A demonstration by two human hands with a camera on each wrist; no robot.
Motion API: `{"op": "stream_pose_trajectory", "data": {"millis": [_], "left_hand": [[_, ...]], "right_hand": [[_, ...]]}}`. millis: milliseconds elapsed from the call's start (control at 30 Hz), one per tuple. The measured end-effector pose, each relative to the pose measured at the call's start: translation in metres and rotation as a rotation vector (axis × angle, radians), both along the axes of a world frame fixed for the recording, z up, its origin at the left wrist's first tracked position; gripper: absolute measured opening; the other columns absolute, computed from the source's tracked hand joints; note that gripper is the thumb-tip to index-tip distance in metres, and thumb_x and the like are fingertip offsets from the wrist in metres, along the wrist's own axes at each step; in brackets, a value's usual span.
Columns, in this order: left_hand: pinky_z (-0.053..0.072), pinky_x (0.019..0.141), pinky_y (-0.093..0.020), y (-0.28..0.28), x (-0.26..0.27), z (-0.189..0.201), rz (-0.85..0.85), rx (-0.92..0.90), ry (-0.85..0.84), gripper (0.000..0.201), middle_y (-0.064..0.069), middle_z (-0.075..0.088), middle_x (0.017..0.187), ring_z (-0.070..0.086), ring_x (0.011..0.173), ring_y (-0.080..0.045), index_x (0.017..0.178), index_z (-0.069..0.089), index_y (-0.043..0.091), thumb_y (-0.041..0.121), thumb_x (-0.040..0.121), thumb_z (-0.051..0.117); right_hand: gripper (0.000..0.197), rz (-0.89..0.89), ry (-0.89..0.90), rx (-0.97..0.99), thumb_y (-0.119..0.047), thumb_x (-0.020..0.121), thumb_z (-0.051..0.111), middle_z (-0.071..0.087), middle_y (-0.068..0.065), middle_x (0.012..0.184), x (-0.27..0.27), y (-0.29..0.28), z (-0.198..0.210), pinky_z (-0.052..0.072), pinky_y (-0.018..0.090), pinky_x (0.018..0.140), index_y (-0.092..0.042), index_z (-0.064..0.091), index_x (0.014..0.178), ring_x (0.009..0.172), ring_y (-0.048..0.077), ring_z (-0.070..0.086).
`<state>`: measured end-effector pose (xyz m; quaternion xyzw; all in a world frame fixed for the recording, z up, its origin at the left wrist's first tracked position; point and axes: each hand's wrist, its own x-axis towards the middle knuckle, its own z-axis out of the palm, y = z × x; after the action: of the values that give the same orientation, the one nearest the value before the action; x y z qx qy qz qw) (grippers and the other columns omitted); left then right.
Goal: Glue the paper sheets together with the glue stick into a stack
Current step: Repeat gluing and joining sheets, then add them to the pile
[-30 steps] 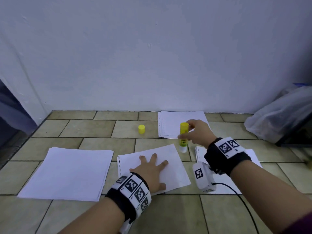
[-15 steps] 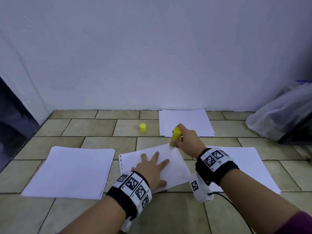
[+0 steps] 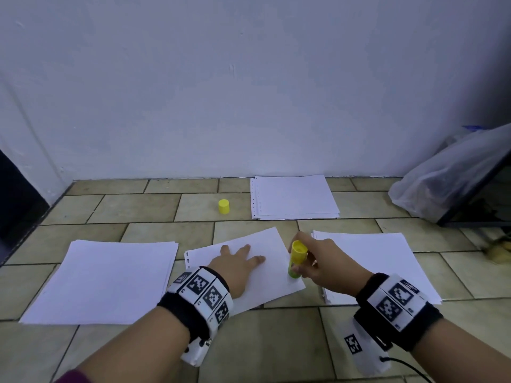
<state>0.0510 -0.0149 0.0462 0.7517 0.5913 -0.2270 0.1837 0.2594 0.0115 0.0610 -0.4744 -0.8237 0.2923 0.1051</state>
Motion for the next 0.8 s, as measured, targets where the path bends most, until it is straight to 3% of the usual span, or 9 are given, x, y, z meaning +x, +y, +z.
{"op": "stream_pose_trajectory", "data": {"millis": [67, 133, 267, 333, 433, 500, 567, 667, 800], "left_hand": [[0.045, 0.098, -0.040, 0.000, -0.004, 0.007, -0.039, -0.008, 0.018, 0.080, 0.003, -0.004, 0.161, 0.006, 0.143, -0.039, 0.152, 0.004, 0.040, -0.002, 0.092, 0.036], [0.044, 0.091, -0.036, -0.001, -0.007, 0.008, -0.071, 0.010, 0.041, 0.080, 0.002, 0.000, 0.160, 0.014, 0.141, -0.038, 0.152, 0.005, 0.040, 0.000, 0.092, 0.040], [0.040, 0.093, -0.035, -0.002, -0.009, 0.004, -0.061, 0.048, 0.090, 0.075, -0.004, 0.018, 0.152, 0.035, 0.129, -0.031, 0.152, 0.009, 0.038, 0.031, 0.093, 0.056], [0.040, 0.095, -0.037, -0.004, -0.006, 0.005, -0.030, 0.065, 0.098, 0.076, -0.007, 0.026, 0.145, 0.033, 0.129, -0.030, 0.150, 0.018, 0.031, 0.047, 0.089, 0.059], [0.042, 0.093, -0.038, -0.008, -0.001, 0.003, -0.021, 0.144, 0.087, 0.077, -0.009, 0.027, 0.143, 0.019, 0.136, -0.028, 0.141, 0.031, 0.015, 0.055, 0.083, 0.062], [0.043, 0.096, -0.039, -0.009, 0.001, -0.001, -0.009, 0.156, -0.034, 0.076, -0.006, 0.018, 0.150, 0.017, 0.139, -0.025, 0.138, 0.032, 0.009, 0.051, 0.083, 0.064], [0.045, 0.094, -0.040, -0.009, 0.000, -0.004, -0.003, 0.145, -0.133, 0.071, -0.004, 0.022, 0.148, 0.027, 0.132, -0.023, 0.140, 0.030, 0.014, 0.046, 0.086, 0.063], [0.043, 0.094, -0.038, -0.009, -0.008, -0.006, 0.001, 0.160, -0.086, 0.077, -0.003, 0.030, 0.143, 0.033, 0.127, -0.023, 0.147, 0.024, 0.022, 0.056, 0.086, 0.058], [0.042, 0.098, -0.039, -0.006, -0.016, -0.006, 0.043, 0.192, -0.069, 0.086, -0.004, 0.022, 0.148, 0.022, 0.136, -0.023, 0.146, 0.029, 0.021, 0.064, 0.079, 0.062]], "right_hand": [[0.021, -0.015, 0.022, -0.040, -0.017, 0.086, 0.067, 0.069, 0.007, 0.081, 0.002, 0.002, 0.001, 0.054, 0.029, 0.068, -0.017, 0.051, 0.100, 0.067, 0.015, 0.066], [0.022, -0.130, 0.159, -0.159, -0.012, 0.086, 0.067, 0.068, 0.010, 0.079, 0.005, 0.006, -0.001, 0.054, 0.027, 0.060, -0.010, 0.051, 0.101, 0.057, 0.014, 0.064], [0.012, -0.454, 0.614, -0.537, -0.005, 0.092, 0.059, 0.062, 0.009, 0.072, 0.009, 0.017, -0.009, 0.048, 0.024, 0.049, -0.001, 0.052, 0.100, 0.049, 0.017, 0.056], [0.006, -0.532, 0.781, -0.666, -0.007, 0.095, 0.054, 0.059, 0.009, 0.072, 0.009, 0.021, -0.009, 0.047, 0.021, 0.047, -0.001, 0.055, 0.092, 0.048, 0.015, 0.053], [0.013, -0.627, 0.956, -0.757, -0.010, 0.095, 0.052, 0.056, 0.009, 0.070, 0.006, 0.028, -0.008, 0.048, 0.020, 0.046, -0.003, 0.057, 0.085, 0.047, 0.013, 0.054], [0.013, -0.657, 1.004, -0.756, -0.011, 0.095, 0.052, 0.056, 0.009, 0.068, 0.003, 0.032, -0.007, 0.050, 0.021, 0.047, -0.005, 0.057, 0.085, 0.047, 0.014, 0.056], [0.013, -0.670, 1.012, -0.719, -0.010, 0.096, 0.051, 0.057, 0.009, 0.068, -0.002, 0.036, -0.007, 0.051, 0.021, 0.048, -0.005, 0.057, 0.085, 0.047, 0.014, 0.058], [0.012, -0.656, 0.981, -0.635, -0.011, 0.096, 0.050, 0.059, 0.012, 0.071, -0.012, 0.042, -0.007, 0.053, 0.022, 0.050, -0.004, 0.055, 0.087, 0.047, 0.016, 0.061], [0.011, -0.637, 0.916, -0.498, -0.014, 0.096, 0.054, 0.062, 0.017, 0.079, -0.032, 0.049, -0.009, 0.055, 0.026, 0.050, -0.003, 0.050, 0.094, 0.049, 0.019, 0.062]]}}
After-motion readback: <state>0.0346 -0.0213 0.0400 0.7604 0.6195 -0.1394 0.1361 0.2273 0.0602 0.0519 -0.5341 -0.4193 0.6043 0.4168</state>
